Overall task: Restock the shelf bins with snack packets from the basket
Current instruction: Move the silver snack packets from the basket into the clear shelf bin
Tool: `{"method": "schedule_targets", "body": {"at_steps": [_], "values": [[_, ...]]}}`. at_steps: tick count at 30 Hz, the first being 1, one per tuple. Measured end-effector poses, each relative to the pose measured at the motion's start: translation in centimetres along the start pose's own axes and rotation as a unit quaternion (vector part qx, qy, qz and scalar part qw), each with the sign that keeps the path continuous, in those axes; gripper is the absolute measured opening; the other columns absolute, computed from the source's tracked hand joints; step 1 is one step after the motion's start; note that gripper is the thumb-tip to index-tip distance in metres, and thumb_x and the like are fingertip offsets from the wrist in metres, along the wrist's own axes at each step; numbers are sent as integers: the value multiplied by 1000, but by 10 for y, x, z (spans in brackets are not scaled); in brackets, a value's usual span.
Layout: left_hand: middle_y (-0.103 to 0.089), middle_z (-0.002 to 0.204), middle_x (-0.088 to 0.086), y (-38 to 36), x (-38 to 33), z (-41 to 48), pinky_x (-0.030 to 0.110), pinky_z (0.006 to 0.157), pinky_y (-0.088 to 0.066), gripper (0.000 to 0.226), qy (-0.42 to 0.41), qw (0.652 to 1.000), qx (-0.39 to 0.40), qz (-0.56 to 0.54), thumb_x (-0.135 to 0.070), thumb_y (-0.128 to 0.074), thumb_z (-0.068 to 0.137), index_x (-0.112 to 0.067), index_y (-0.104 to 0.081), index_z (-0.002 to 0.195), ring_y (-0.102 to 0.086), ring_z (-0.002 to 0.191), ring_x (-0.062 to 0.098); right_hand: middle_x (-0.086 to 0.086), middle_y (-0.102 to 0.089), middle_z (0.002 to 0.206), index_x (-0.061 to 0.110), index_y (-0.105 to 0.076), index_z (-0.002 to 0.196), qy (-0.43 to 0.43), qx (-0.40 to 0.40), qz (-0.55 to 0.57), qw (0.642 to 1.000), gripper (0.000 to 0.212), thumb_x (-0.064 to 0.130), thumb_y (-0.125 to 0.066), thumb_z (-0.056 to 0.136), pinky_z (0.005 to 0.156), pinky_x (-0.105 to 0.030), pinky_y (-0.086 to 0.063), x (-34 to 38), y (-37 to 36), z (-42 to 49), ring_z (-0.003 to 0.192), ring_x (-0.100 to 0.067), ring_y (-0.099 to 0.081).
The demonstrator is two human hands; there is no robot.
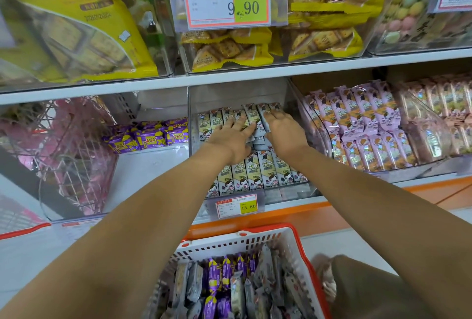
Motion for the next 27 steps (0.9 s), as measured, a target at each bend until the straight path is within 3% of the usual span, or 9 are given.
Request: {"method": "schedule_targets", "body": {"at_steps": [6, 9, 12, 15, 18, 20, 22, 25, 27], "values": [[10, 163, 3, 3, 0, -3, 44, 121, -5, 66, -4, 1000, -15, -2, -36, -38, 103, -25, -1, 156, 5, 150, 27, -14, -48, 141, 8, -43, 141, 12, -23, 18, 1000, 51, 15, -60, 93, 103, -37, -41, 3, 8, -4, 129, -30, -43], [-12, 162, 8, 22, -4, -18, 44, 118, -22, 58, -13, 996, -84, -15, -29, -42, 100, -19, -22, 154, -16, 148, 30, -14, -57, 128, 7, -54, 131, 45, -94, 54, 993, 37, 16, -54, 95, 94, -39, -44, 13, 35, -20, 117, -31, -51], [-49, 138, 12, 48, -9, -55, 42, 100, -43, 42, -23, 976, -206, -64, -19, -47, 94, -13, -51, 135, -45, 126, 31, -11, -64, 105, 10, -65, 113, 75, -178, 151, 969, 24, 13, -55, 91, 73, -38, -50, 24, 68, -51, 97, -29, -59], [-54, 117, 12, 59, -17, -110, 41, 82, -47, 36, -36, 943, -304, -129, -13, -51, 89, -11, -58, 124, -53, 107, 30, -1, -63, 79, 14, -65, 95, 81, -211, 219, 949, 12, 17, -54, 90, 54, -34, -48, 36, 90, -90, 67, -22, -60], [-53, 107, 9, 48, -32, -168, 36, 65, -44, 29, -59, 915, -363, -166, -12, -53, 86, -12, -59, 115, -56, 93, 29, 12, -39, 53, 13, -62, 85, 89, -211, 243, 943, 12, 19, -54, 91, 47, -28, -31, 49, 93, -133, 51, -18, -47], [-53, 103, 6, 30, -38, -196, 37, 62, -45, 27, -58, 911, -368, -177, -15, -50, 85, -14, -58, 111, -56, 89, 27, 12, -35, 50, 11, -62, 82, 98, -187, 251, 945, 14, 19, -54, 91, 46, -27, -27, 57, 84, -159, 46, -16, -43], [-54, 102, 4, 0, -35, -212, 39, 65, -47, 24, -32, 918, -343, -195, -19, -49, 87, -16, -56, 109, -57, 88, 26, 9, -44, 53, 12, -63, 82, 98, -132, 241, 957, 15, 20, -54, 91, 47, -27, -30, 65, 61, -181, 48, -17, -48], [-61, 102, 4, -69, -25, -221, 37, 72, -47, 21, 35, 948, -230, -218, -18, -52, 89, -17, -59, 108, -60, 90, 25, 1, -62, 72, 16, -65, 91, 79, 49, 170, 981, 17, 27, -52, 94, 57, -29, -39, 75, -4, -214, 67, -20, -57], [-65, 107, 6, -124, -24, -226, 36, 78, -49, 22, 61, 965, -126, -222, -20, -51, 92, -17, -60, 112, -61, 95, 27, -4, -69, 96, 16, -65, 104, 84, 199, 103, 971, 20, 29, -52, 95, 68, -32, -48, 80, -51, -246, 86, -22, -63]]}}
Point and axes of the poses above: each hand's wrist, its own z-axis towards the middle knuckle, its own y-axis out of the back of the hand, x = y × z, the point moved 10 cm from there along z, towards the middle knuckle
